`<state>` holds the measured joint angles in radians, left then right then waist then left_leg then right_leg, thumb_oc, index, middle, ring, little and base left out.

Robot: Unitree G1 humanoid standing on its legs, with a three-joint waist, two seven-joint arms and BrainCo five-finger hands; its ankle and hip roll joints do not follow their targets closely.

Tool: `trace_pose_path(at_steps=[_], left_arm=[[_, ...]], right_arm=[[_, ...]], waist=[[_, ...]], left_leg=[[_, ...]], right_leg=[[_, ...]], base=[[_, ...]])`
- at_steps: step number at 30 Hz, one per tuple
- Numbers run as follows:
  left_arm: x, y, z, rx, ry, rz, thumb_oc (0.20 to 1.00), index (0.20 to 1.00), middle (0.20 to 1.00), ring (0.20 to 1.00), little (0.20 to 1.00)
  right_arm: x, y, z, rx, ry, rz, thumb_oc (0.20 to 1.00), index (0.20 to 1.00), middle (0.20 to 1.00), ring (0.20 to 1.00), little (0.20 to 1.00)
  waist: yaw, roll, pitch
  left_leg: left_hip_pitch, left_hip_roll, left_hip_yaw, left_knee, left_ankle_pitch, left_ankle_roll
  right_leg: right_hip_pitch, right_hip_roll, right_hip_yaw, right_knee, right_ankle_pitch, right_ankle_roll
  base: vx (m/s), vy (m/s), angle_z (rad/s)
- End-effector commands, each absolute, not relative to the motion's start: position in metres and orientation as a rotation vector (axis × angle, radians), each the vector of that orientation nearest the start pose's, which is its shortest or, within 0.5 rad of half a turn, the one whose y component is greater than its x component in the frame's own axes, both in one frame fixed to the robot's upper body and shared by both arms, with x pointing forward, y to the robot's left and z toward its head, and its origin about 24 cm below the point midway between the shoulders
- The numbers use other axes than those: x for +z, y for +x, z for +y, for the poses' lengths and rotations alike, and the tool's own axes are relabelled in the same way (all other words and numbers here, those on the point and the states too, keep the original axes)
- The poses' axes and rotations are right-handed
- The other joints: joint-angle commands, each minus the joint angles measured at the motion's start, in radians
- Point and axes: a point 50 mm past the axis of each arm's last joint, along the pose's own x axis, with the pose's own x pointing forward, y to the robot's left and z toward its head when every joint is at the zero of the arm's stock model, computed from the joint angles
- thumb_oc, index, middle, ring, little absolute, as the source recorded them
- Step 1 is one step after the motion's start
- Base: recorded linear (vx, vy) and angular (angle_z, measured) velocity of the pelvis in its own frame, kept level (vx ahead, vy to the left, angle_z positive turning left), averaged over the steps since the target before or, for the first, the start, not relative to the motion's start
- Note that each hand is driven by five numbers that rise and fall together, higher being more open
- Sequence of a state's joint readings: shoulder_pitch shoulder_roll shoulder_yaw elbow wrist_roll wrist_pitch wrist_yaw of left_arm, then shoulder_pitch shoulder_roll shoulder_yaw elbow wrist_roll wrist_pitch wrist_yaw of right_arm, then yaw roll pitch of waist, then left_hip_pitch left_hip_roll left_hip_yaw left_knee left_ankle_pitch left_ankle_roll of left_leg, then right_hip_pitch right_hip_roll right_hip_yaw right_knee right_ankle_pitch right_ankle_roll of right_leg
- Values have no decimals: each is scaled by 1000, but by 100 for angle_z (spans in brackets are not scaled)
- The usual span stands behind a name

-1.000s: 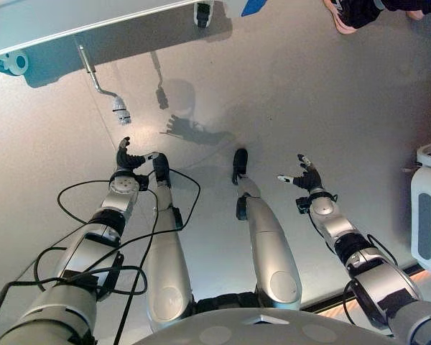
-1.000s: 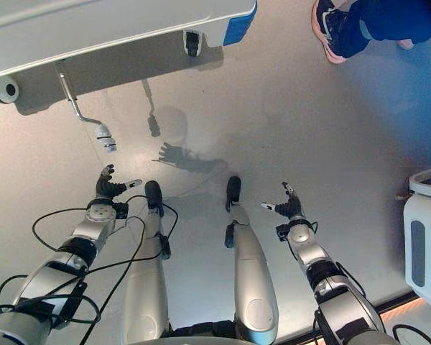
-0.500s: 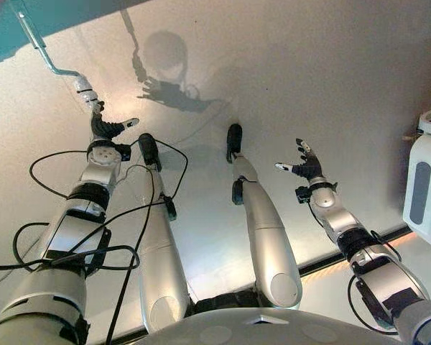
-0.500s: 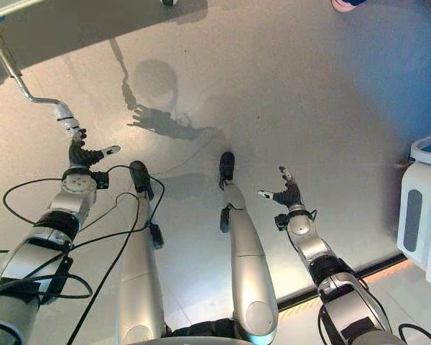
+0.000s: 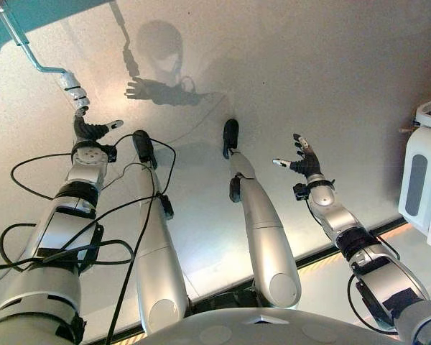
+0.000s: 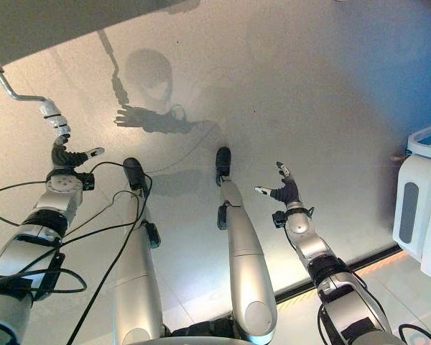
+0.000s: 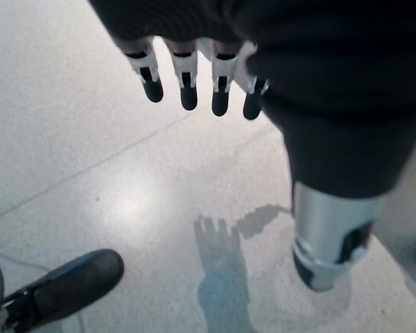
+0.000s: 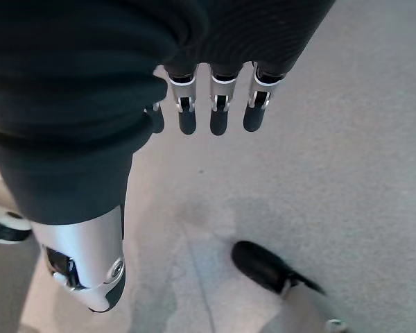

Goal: Raise the hospital bed

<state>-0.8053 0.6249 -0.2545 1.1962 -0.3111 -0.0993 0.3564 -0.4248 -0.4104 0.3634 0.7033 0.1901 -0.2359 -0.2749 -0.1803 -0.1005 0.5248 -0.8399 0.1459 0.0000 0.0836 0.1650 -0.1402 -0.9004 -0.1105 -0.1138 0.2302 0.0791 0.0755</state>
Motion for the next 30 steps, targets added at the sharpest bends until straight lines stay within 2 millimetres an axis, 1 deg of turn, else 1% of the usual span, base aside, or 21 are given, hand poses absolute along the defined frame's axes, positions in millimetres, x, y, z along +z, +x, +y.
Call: trace_pose_path(at_steps=[1,2,5,7,12,16,18,19,20,25,30], left_arm=[[105,340,353,709,416,189,1000,1000,1000,1000,1000],[98,337,354,703,423,213,1000,1000,1000,1000,1000],[93,336,352,699,417,228,1000,1000,1000,1000,1000],[86,332,353,699,402,256,1000,1000,1000,1000,1000],[81,326,360,724,392,287,1000,1000,1000,1000,1000],[81,324,364,741,375,289,1000,1000,1000,1000,1000],[81,319,371,767,356,294,1000,1000,1000,1000,1000],[81,319,371,767,356,294,1000,1000,1000,1000,1000],[81,315,376,785,352,299,1000,1000,1000,1000,1000],[81,309,383,808,354,308,1000,1000,1000,1000,1000],[97,310,391,834,360,265,1000,1000,1000,1000,1000]], right_arm=[[15,304,-201,-60,-346,59,1000,1000,1000,1000,1000],[16,304,-201,-62,-343,50,1000,1000,1000,1000,1000],[15,304,-200,-63,-341,54,1000,1000,1000,1000,1000],[17,304,-200,-60,-336,46,1000,1000,1000,1000,1000],[17,302,-200,-58,-326,42,1000,1000,1000,1000,1000],[16,301,-201,-60,-328,47,1000,1000,1000,1000,1000],[17,301,-202,-63,-322,42,1000,1000,1000,1000,1000],[17,301,-202,-63,-322,42,1000,1000,1000,1000,1000],[17,301,-203,-63,-322,41,1000,1000,1000,1000,1000],[17,300,-204,-63,-322,44,1000,1000,1000,1000,1000],[15,298,-204,-52,-319,48,1000,1000,1000,1000,1000]], waist=[[10,-92,-5],[12,-93,-5],[13,-94,-5],[12,-97,-5],[12,-103,-5],[13,-104,-5],[13,-104,-5],[12,-104,-5],[13,-104,-5],[14,-100,-5],[14,-103,-5]], left_leg=[[-44,-45,35,56,-21,35],[-44,-45,35,50,-17,34],[-45,-45,33,48,-15,33],[-47,-46,33,46,-14,32],[-49,-44,34,44,-13,33],[-55,-43,32,45,-13,32],[-60,-43,30,47,-13,33],[-60,-43,30,47,-13,33],[-63,-43,30,49,-14,33],[-66,-43,28,50,-14,34],[-65,-41,29,51,-14,32]], right_leg=[[-2,33,22,-64,72,73],[-2,32,18,-67,72,73],[-1,33,17,-69,72,72],[-1,34,17,-72,73,72],[-5,37,17,-74,75,72],[-11,37,16,-72,73,71],[-16,38,15,-70,72,71],[-16,38,15,-70,72,71],[-18,38,15,-69,71,72],[-22,36,14,-64,69,70],[-21,36,15,-65,69,72]], base=[[0,0,0],[0,0,0],[0,0,0],[0,0,0],[0,0,0],[0,0,0],[0,0,0],[0,0,0],[0,0,0],[0,0,0],[0,0,0]])
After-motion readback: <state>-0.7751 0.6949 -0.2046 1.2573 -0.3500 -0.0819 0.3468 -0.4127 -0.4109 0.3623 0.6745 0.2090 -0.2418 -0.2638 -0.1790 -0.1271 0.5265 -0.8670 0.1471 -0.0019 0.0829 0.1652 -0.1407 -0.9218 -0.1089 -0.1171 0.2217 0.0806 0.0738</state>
